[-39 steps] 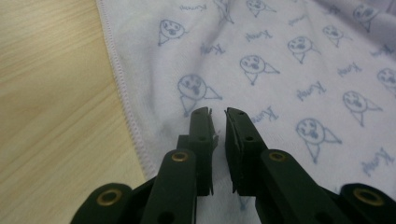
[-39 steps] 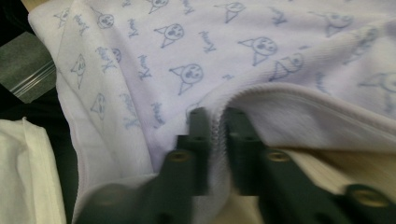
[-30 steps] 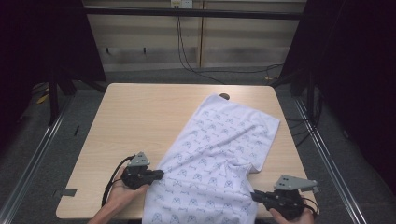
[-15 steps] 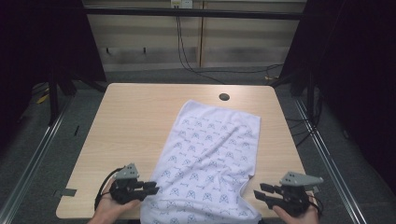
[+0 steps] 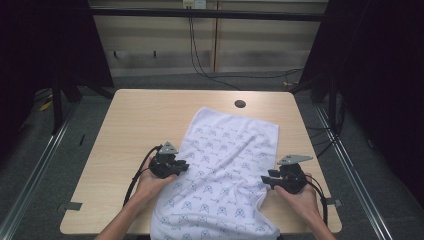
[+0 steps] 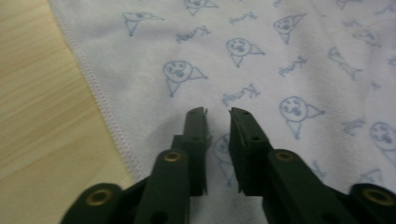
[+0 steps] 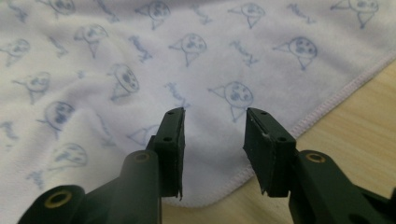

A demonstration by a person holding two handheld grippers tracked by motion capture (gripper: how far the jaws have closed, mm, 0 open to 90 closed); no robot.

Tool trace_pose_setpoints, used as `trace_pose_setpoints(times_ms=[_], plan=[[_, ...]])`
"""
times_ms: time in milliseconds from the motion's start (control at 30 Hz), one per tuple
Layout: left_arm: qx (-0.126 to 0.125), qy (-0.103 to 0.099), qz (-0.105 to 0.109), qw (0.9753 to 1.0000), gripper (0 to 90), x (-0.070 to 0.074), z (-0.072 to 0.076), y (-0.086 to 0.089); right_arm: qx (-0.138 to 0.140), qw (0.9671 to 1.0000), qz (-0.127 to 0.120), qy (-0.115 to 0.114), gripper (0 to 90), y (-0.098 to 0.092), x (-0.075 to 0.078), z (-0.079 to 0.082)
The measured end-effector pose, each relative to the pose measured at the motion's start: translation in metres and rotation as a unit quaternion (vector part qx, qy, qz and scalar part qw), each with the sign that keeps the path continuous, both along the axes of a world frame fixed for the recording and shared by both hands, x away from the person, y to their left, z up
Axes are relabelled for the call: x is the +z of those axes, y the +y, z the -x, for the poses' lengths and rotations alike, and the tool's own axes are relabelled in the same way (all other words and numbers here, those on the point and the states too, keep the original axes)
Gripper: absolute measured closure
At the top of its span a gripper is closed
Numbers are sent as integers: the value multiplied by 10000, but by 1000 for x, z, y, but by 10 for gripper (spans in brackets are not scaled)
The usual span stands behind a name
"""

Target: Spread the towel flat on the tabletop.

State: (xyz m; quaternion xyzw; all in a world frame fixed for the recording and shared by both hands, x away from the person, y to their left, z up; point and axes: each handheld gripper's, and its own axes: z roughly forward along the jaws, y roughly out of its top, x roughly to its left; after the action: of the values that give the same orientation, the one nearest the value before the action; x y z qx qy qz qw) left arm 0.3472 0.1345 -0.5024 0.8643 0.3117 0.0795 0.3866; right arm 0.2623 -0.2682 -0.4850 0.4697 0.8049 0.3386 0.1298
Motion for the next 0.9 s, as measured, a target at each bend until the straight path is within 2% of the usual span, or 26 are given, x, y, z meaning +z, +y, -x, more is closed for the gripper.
trace_pose_setpoints(times_ms=[33, 67, 133, 167, 233, 267, 333, 400, 500, 533, 567, 600, 667, 700, 767, 800, 867, 900], plan=[[-17, -136, -92, 9999, 842, 0, 1, 0, -21, 10000, 93, 18, 561, 0, -2, 0], [10, -129, -65, 9999, 845, -1, 2, 1, -30, 9999, 168, 12, 558, 1, -5, -1], [142, -348, -269, 9989, 879, 0, 6, 3, 28, 9997, 257, 20, 545, 2, -8, -3], [117, -385, -320, 9987, 886, 1, 7, 6, 30, 9994, 331, -15, 542, 3, -9, -4], [130, -336, -320, 9988, 888, 1, 7, 10, 25, 9994, 334, -29, 537, 4, -9, -6], [224, -305, -301, 9988, 888, 1, 7, 25, 98, 9993, 359, -76, 537, 6, -10, -13], [330, -335, -260, 9986, 889, 0, 15, 40, 128, 9994, 317, -81, 538, 9, -11, -19], [358, -201, -107, 9991, 888, 0, 22, 54, 272, 9991, 288, -146, 533, 17, -12, -25], [364, -99, -44, 9993, 881, 0, 33, 69, 446, 9982, 360, -173, 520, 32, -12, -38], [364, -99, -44, 9993, 872, 0, 33, 69, 446, 9982, 360, -173, 520, 32, -12, -38], [478, -24, 24, 9989, 859, 1, 41, 76, 481, 9981, 249, -283, 534, 40, -2, -41], [474, 30, 57, 9989, 845, 1, 42, 79, 504, 9983, 30, -303, 542, 41, 4, -38], [473, 64, 89, 9988, 813, 1, 46, 83, 572, 9980, -179, -188, 547, 42, 15, -31], [439, 100, 107, 9989, 802, 1, 46, 86, 634, 9977, -207, -109, 537, 44, 19, -24], [504, 141, 156, 9985, 752, 2, 50, 87, 797, 9957, -463, 5, 521, 44, 25, -8], [465, 96, 83, 9988, 724, 2, 52, 88, 765, 9960, -458, -24, 519, 46, 26, 0], [486, 72, 54, 9988, 711, 3, 56, 88, 674, 9976, -100, -98, 519, 48, 23, 11], [500, 90, 74, 9987, 700, 3, 56, 88, 594, 9981, -86, -149, 522, 47, 20, 13]])
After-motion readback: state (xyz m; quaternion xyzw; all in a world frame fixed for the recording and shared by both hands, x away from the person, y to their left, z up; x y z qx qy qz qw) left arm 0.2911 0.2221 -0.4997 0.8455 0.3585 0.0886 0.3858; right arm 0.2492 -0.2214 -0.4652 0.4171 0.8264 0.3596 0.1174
